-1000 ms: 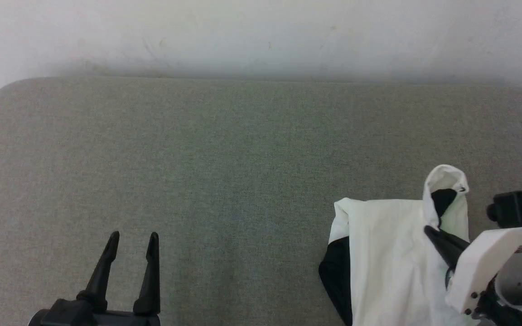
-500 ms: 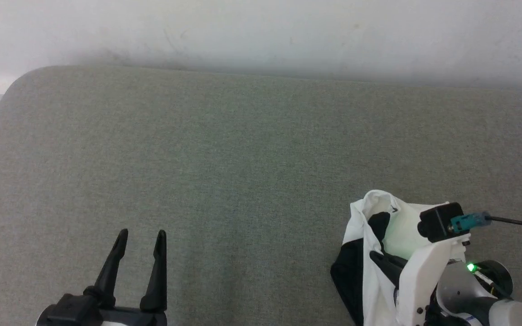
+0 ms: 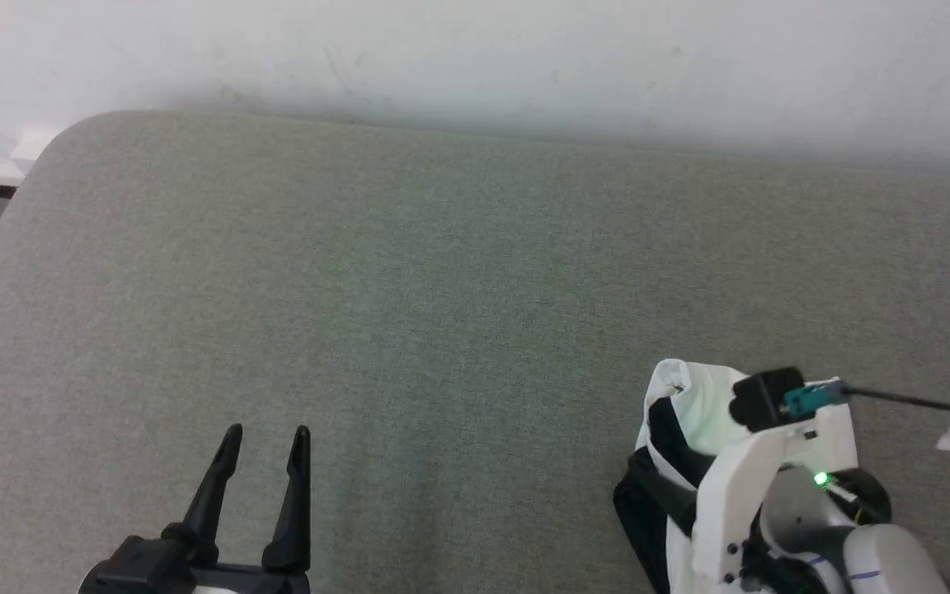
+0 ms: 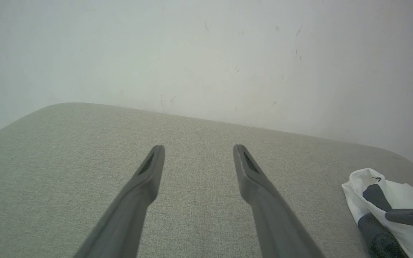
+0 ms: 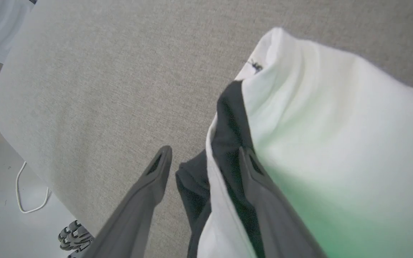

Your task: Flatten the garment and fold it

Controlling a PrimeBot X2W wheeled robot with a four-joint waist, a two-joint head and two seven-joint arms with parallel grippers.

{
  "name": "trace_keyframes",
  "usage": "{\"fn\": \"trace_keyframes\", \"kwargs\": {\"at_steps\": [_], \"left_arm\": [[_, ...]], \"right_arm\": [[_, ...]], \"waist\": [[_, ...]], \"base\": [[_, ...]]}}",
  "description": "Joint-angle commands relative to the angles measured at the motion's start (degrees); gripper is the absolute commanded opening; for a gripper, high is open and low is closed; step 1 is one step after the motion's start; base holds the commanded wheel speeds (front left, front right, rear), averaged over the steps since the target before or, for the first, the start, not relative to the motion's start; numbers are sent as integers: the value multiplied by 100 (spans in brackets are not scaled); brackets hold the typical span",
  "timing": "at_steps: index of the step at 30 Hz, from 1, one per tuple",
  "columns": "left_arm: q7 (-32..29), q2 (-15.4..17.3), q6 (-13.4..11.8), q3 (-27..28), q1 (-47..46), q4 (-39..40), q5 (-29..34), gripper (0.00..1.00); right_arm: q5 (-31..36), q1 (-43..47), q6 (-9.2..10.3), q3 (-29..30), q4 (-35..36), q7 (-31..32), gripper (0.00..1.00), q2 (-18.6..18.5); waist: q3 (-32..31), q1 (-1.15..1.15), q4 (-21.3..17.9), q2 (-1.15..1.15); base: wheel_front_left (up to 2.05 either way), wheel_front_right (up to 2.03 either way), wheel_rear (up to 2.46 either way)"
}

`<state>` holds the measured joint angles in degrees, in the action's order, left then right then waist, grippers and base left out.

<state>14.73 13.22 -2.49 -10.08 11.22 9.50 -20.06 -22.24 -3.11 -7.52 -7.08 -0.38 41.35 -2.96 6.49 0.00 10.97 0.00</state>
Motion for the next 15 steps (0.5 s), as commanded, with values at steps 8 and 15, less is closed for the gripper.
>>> {"fn": "trace_keyframes", "kwargs": {"at_steps": [8, 15], "left_arm": [[27, -22, 40, -33, 36, -9, -30, 100], [27, 15, 23, -15, 47, 51, -20, 100]], "right_arm": [[205, 201, 3, 1032, 1332, 344, 100, 8], [156, 1097, 3, 2117, 1810, 554, 100, 8]], "waist": [[-81, 0, -200, 0], [-38, 0, -347, 0]], "base": [[0, 0, 0], [0, 0, 0]]}}
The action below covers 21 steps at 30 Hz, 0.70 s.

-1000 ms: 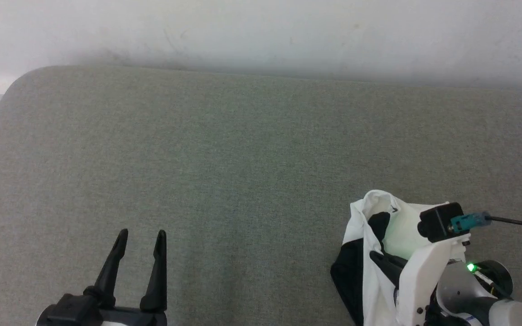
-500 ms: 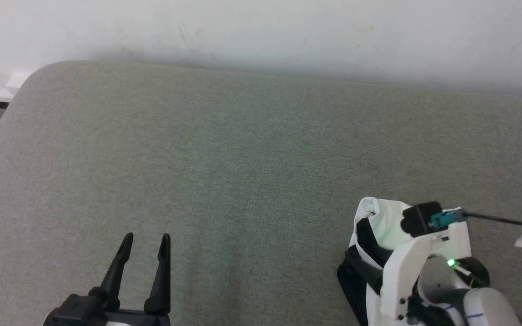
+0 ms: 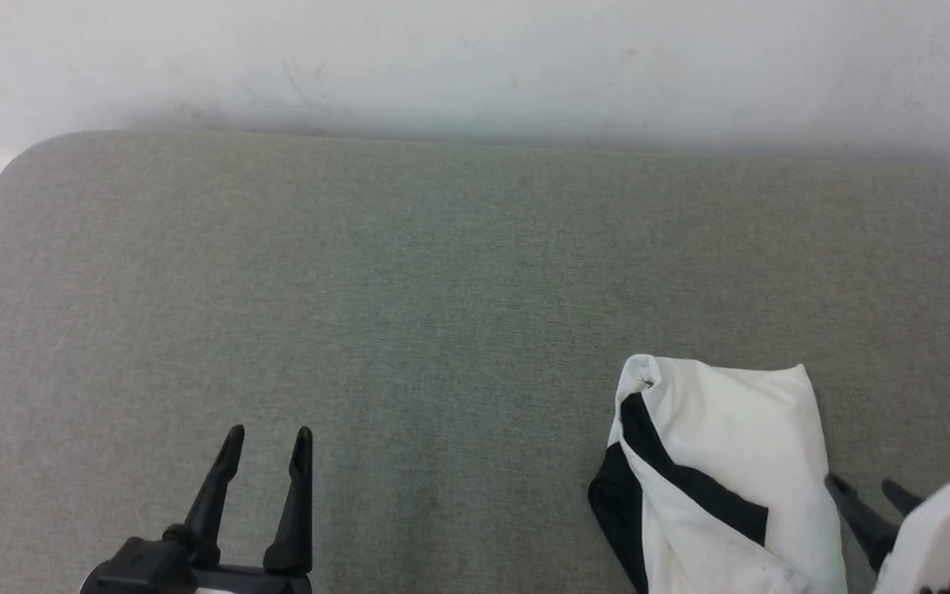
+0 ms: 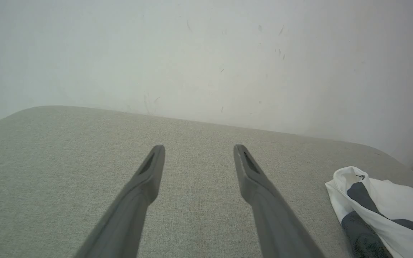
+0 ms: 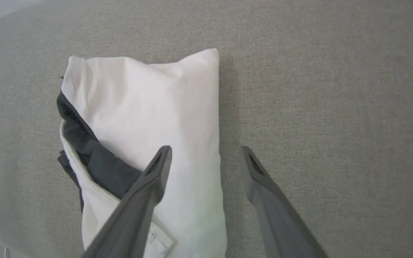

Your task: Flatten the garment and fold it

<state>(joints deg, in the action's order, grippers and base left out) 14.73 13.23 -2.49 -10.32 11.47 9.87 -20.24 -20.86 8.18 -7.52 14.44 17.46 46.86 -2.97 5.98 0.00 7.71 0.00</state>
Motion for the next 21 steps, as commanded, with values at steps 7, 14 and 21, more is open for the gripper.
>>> {"fn": "trace_keyframes", "kwargs": {"at_steps": [7, 14, 21], "left_arm": [[-15, 104, 20, 25, 25, 65, -5, 100], [-133, 225, 28, 6, -20, 196, 30, 100], [-211, 270, 9, -20, -31, 264, 27, 100]], "right_arm": [[-306, 70, 3, 19, -598, -392, 100, 9], [-280, -344, 3, -210, -1590, -833, 100, 9], [-303, -653, 3, -454, -2315, -988, 0, 9]], "waist": [[57, 0, -116, 0], [109, 0, -71, 0], [142, 0, -34, 0]], "base": [[0, 0, 0], [0, 0, 0], [0, 0, 0]]}}
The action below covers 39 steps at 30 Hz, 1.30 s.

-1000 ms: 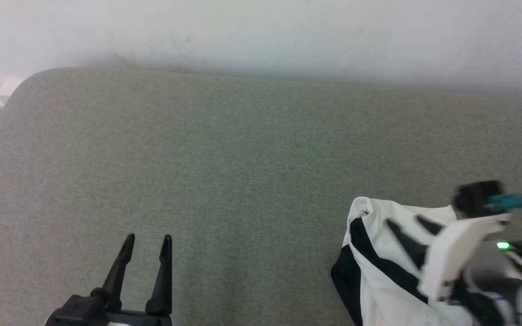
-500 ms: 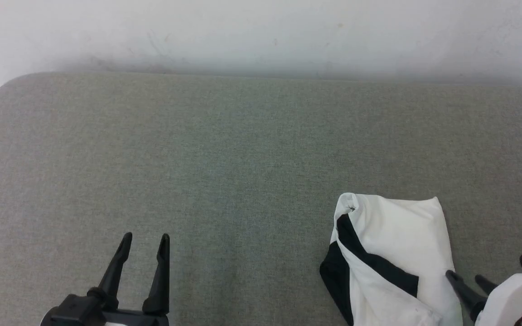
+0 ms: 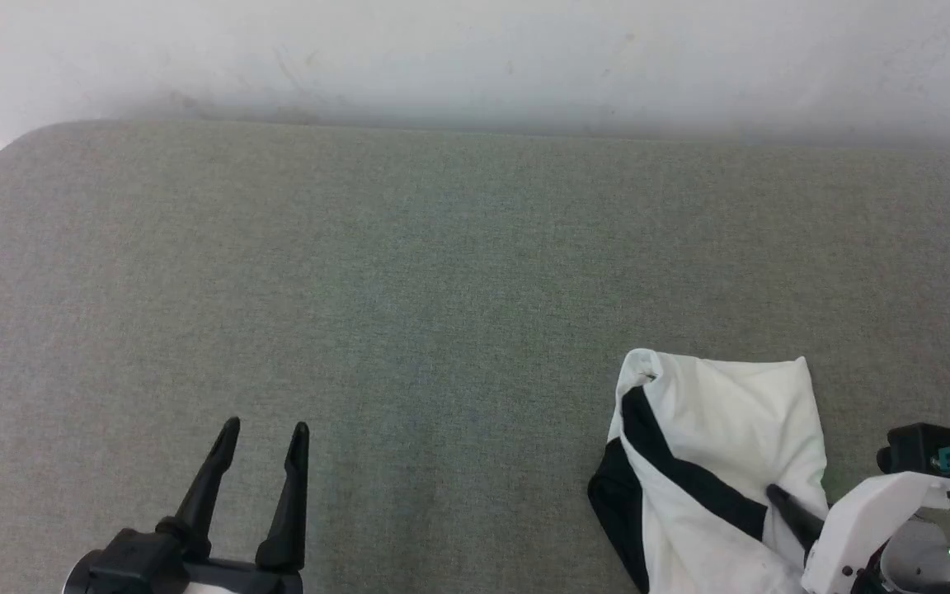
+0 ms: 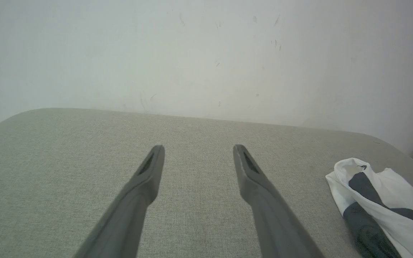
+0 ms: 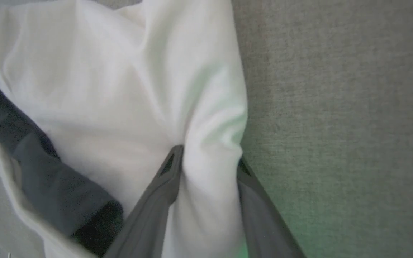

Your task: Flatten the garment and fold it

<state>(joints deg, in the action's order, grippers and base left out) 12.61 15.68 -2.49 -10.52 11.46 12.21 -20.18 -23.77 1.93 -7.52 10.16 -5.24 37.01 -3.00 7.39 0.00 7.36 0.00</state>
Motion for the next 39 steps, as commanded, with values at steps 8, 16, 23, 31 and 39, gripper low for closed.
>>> {"fn": "trace_keyframes", "kwargs": {"at_steps": [8, 16, 23, 31, 39], "left_arm": [[43, -23, -20, -26, -99, 32, 6, 100], [107, 18, -26, 28, -324, 176, 70, 100], [133, 111, -19, 129, -772, 362, 144, 100], [150, 273, -1, 244, -1254, 627, 263, 100], [158, 378, -23, 336, -1612, 910, 359, 100]], "right_arm": [[331, -354, 3, 108, 37, -132, 0, 13], [834, -1117, 3, 73, 438, 238, 0, -357], [1157, -1897, 3, 154, 482, 566, 0, -959], [1478, -2549, 3, 303, 429, 695, 0, -1770], [1787, -2774, 3, 792, 337, 730, 0, -2311]], "waist": [[10, 0, -163, 0], [307, 0, -534, 0], [973, 0, -769, 0], [1694, 0, -951, 0], [2219, 0, -1045, 0]], "base": [[0, 0, 0], [0, 0, 0], [0, 0, 0], [0, 0, 0], [0, 0, 0]]}}
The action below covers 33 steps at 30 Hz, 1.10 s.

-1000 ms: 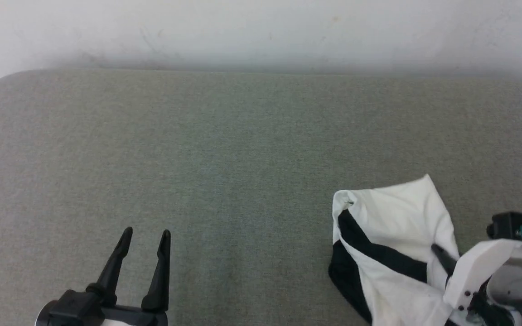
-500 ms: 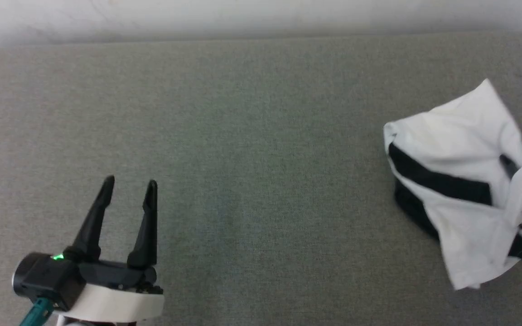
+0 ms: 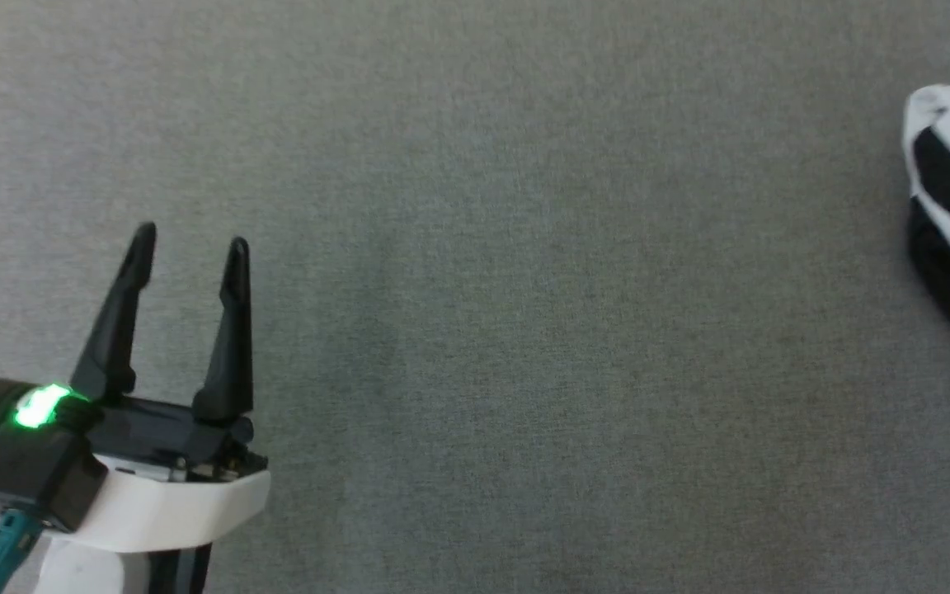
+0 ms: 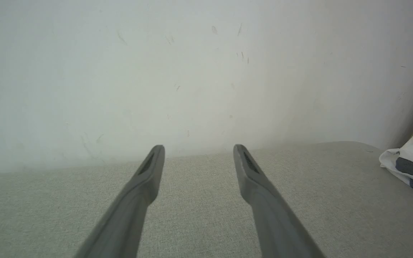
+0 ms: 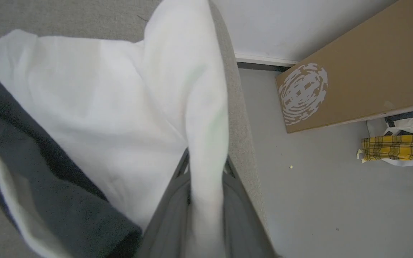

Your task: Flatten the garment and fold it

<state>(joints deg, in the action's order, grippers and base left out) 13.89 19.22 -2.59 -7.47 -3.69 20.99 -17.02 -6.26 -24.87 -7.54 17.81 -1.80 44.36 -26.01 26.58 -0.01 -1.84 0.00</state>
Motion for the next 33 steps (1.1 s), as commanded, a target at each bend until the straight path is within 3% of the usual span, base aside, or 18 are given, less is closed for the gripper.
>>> {"fn": "trace_keyframes", "kwargs": {"at_steps": [1, 8, 10, 11, 18, 25, 33], "left_arm": [[35, 25, -14, 42, -137, 52, 45, 100], [87, -40, 4, 129, -385, 135, 83, 100], [97, -104, 26, 153, -421, 161, 46, 100], [100, -125, 27, 175, -434, 173, 54, 100], [108, -314, 94, 353, -461, 350, 288, 100], [110, -582, 71, 500, -197, 94, 542, 100], [110, -924, 145, 601, 361, -200, 559, 100]], "right_arm": [[56, -112, 5, 100, -18, -27, 0, -2], [221, -159, 5, 276, -163, -263, 1, 133], [277, -189, 5, 308, -211, -340, 47, 203], [302, -200, 5, 309, -234, -373, 100, 225], [371, -171, 5, 355, -386, -569, 100, 310], [341, 12, 5, 620, -393, -911, 100, 471], [-81, 481, 5, 634, 32, -1622, 100, 1021]], "waist": [[358, 1, -132, 0], [659, 1, -140, 0], [681, 1, -147, 0], [681, 1, -153, 0], [429, 1, -191, 0], [-239, 1, -190, 0], [-1197, 1, -49, 0]], "base": [[0, 0, 0], [0, 0, 0], [0, 0, 0], [0, 0, 0], [0, 0, 0], [0, 0, 0], [0, 0, 0]]}}
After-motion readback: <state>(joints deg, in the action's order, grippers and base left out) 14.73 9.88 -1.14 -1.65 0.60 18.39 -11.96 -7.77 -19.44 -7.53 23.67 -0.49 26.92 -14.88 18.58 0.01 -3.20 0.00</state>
